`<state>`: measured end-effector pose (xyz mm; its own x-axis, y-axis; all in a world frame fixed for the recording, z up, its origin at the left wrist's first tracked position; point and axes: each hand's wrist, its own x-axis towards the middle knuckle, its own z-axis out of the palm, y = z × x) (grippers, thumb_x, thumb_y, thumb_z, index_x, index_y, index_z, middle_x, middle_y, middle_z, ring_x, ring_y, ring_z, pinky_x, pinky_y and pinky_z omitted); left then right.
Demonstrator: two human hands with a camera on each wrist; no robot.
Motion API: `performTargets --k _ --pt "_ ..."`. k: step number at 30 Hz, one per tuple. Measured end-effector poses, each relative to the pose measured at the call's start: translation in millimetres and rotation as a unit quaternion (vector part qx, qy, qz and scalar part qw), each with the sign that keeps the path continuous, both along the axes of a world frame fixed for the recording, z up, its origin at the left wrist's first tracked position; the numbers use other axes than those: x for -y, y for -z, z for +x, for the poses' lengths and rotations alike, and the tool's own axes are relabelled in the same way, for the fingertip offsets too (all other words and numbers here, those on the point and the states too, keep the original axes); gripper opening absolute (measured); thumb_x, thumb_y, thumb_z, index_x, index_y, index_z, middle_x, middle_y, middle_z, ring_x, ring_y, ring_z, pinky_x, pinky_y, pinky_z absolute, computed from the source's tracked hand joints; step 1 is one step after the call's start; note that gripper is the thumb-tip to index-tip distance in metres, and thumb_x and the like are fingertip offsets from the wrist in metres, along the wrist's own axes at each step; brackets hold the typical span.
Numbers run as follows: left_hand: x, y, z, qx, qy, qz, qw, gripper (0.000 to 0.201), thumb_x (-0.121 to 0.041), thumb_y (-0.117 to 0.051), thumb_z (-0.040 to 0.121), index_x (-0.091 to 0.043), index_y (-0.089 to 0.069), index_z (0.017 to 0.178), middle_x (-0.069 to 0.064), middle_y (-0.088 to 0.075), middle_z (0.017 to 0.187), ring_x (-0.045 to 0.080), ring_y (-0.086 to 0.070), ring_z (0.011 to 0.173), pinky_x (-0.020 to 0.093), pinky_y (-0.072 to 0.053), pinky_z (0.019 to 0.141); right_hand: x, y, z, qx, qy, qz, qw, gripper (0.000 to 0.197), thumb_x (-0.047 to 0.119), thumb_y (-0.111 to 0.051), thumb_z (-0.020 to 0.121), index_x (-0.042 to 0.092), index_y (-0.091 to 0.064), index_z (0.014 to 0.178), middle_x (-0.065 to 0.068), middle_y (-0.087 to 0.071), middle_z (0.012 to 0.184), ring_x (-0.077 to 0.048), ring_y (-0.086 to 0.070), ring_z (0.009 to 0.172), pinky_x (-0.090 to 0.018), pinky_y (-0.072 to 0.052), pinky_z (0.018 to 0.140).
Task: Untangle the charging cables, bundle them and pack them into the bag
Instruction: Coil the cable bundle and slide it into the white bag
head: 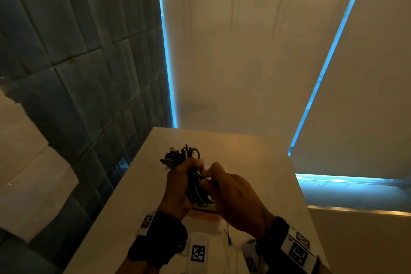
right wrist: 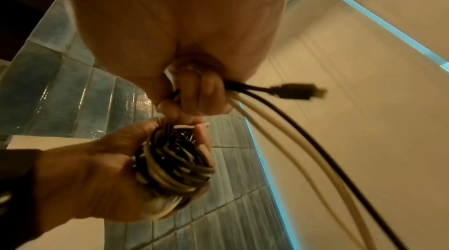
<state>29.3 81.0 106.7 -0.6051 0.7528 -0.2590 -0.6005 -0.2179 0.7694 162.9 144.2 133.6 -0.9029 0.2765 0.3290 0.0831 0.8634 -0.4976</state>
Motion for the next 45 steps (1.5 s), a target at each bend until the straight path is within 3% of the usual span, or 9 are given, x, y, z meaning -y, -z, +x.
performTargets --k 8,14,17,21,26,30,34,40,45 --pt "-4 -10 -7 -0.038 -0.087 0.008 0.995 0.036 0.003 -0.061 0.078 -0.012 -0.048 0.048 0.002 -0.043 0.046 0.017 -0.043 0.04 0.027 -0.042 0.048 7 41 24 -0.07 0.014 -0.176 0.982 0.044 0.052 -0.031 0.097 0.017 -0.051 0.081 0.01 -0.046 0.062 -0.007 -0.042 0.056 -0.031 -0.035 0.054" --pt "-9 -16 -11 -0.075 -0.125 0.012 0.989 0.037 0.008 -0.059 0.075 -0.011 -0.046 0.046 0.003 -0.044 0.044 0.019 -0.044 0.041 0.025 -0.041 0.047 -4 55 50 0.008 -0.033 -0.321 0.946 0.032 0.047 -0.044 0.097 0.031 -0.062 0.075 0.009 -0.054 0.06 -0.004 -0.048 0.055 -0.02 -0.039 0.057" --pt "-9 -15 -6 -0.08 -0.112 0.013 0.99 0.037 0.008 -0.058 0.075 -0.012 -0.047 0.046 0.003 -0.044 0.047 0.019 -0.045 0.043 0.026 -0.041 0.048 -20 46 55 0.089 -0.039 -0.298 0.95 0.019 0.049 -0.055 0.091 0.038 -0.07 0.09 0.007 -0.069 0.084 -0.007 -0.063 0.081 -0.028 -0.05 0.08" --pt "-11 -20 2 -0.109 -0.097 0.016 0.989 0.027 0.001 -0.066 0.062 -0.015 -0.052 0.045 0.002 -0.047 0.047 0.018 -0.048 0.044 0.027 -0.042 0.051 -27 30 53 0.05 -0.032 -0.333 0.941 0.058 0.07 -0.046 0.081 0.027 -0.068 0.114 0.009 -0.068 0.115 -0.006 -0.06 0.112 -0.026 -0.044 0.1" --pt "-11 -23 9 -0.162 -0.116 0.007 0.98 0.016 -0.002 -0.068 0.058 -0.013 -0.056 0.055 0.003 -0.051 0.052 0.018 -0.052 0.048 0.031 -0.046 0.055 -19 22 42 0.042 -0.029 -0.297 0.953 0.071 0.071 -0.031 0.088 0.014 -0.072 0.101 -0.02 -0.066 0.105 -0.032 -0.06 0.1 -0.039 -0.045 0.087" --pt "-13 -23 12 -0.178 -0.145 -0.009 0.973 0.017 0.004 -0.07 0.065 -0.009 -0.06 0.062 0.003 -0.054 0.054 0.017 -0.055 0.049 0.031 -0.048 0.055 -10 18 35 0.023 -0.062 -0.388 0.919 0.046 0.036 -0.034 0.099 0.005 -0.068 0.1 -0.002 -0.071 0.094 -0.005 -0.067 0.087 -0.013 -0.049 0.076" --pt "-14 -22 11 -0.143 -0.153 -0.009 0.978 0.016 -0.001 -0.069 0.061 -0.003 -0.054 0.063 0.01 -0.05 0.059 0.021 -0.052 0.051 0.031 -0.047 0.053 5 25 32 -0.047 -0.026 -0.483 0.874 0.039 0.037 -0.039 0.095 0.004 -0.052 0.078 -0.004 -0.047 0.058 -0.009 -0.048 0.044 -0.02 -0.04 0.046" --pt "-12 -28 4 -0.039 -0.122 0.052 0.99 0.026 0.001 -0.062 0.07 -0.011 -0.051 0.051 0.003 -0.048 0.05 0.018 -0.049 0.048 0.028 -0.044 0.053 6 45 39 -0.005 -0.058 -0.518 0.853 0.037 0.048 -0.046 0.093 0.024 -0.054 0.066 0.008 -0.04 0.053 -0.007 -0.031 0.044 -0.02 -0.027 0.042" --pt "-9 -35 13 0.016 -0.088 0.112 0.99 0.028 0.001 -0.053 0.071 -0.015 -0.048 0.049 -0.001 -0.042 0.048 0.013 -0.042 0.044 0.022 -0.042 0.049 -6 49 44 0.044 -0.092 -0.567 0.818 0.032 0.041 -0.05 0.094 0.018 -0.056 0.073 -0.002 -0.032 0.058 -0.01 -0.026 0.045 -0.022 -0.022 0.043"
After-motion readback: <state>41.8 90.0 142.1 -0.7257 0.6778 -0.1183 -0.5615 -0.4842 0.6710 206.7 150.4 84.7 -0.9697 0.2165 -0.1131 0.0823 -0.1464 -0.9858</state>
